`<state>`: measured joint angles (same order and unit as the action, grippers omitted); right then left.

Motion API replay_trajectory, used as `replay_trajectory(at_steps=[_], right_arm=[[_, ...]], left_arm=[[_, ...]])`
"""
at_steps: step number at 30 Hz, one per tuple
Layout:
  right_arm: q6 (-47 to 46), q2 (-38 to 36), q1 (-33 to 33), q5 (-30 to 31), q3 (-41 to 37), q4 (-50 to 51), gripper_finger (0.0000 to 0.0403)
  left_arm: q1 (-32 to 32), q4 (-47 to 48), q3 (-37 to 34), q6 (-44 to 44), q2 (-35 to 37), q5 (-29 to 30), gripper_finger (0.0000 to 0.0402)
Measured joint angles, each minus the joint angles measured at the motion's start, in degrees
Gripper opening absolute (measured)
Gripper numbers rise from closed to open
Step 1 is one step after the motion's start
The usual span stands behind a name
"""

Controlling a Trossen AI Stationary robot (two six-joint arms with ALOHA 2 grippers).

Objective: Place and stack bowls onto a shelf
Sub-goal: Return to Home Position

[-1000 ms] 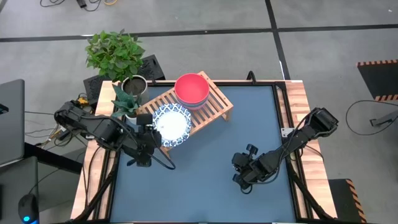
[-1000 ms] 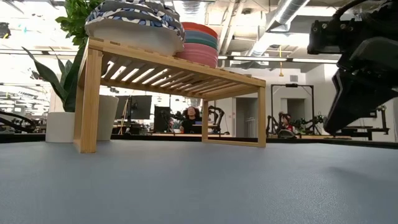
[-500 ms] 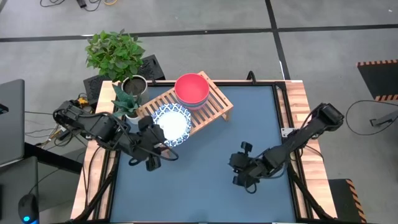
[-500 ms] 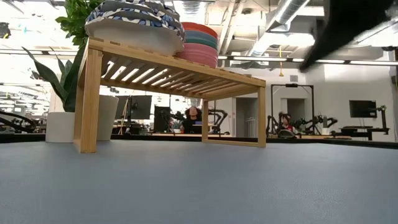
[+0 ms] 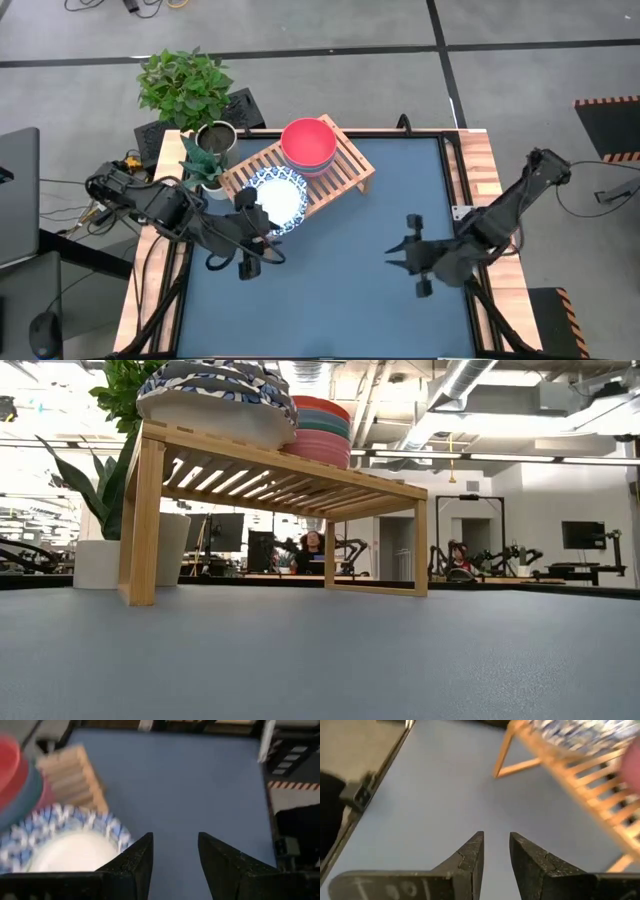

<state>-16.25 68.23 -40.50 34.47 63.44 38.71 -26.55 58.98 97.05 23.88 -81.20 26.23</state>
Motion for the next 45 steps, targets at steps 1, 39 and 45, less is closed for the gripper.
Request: replay_trajectory(at_steps=[1,39,45], right_arm=[[0.1,-1.4,-0.4,1.3,0.0,0.1,0.0118],[11.8,-64.9,-0.2,4.5,-32.9,-19.5,0.0118],[11.9,-68.0,-0.1,5.2,-32.7,-16.2,0.0118]], left_arm=[[0.2,-1.9,0.0,-2.0,0.3,0.1,0.0139],[1.9,-53.5,-63.5,-10.0,62.3,-7.9,0.0139],[1.9,-52.3,-69.5,-8.3,71.1,-7.7,0.0139]])
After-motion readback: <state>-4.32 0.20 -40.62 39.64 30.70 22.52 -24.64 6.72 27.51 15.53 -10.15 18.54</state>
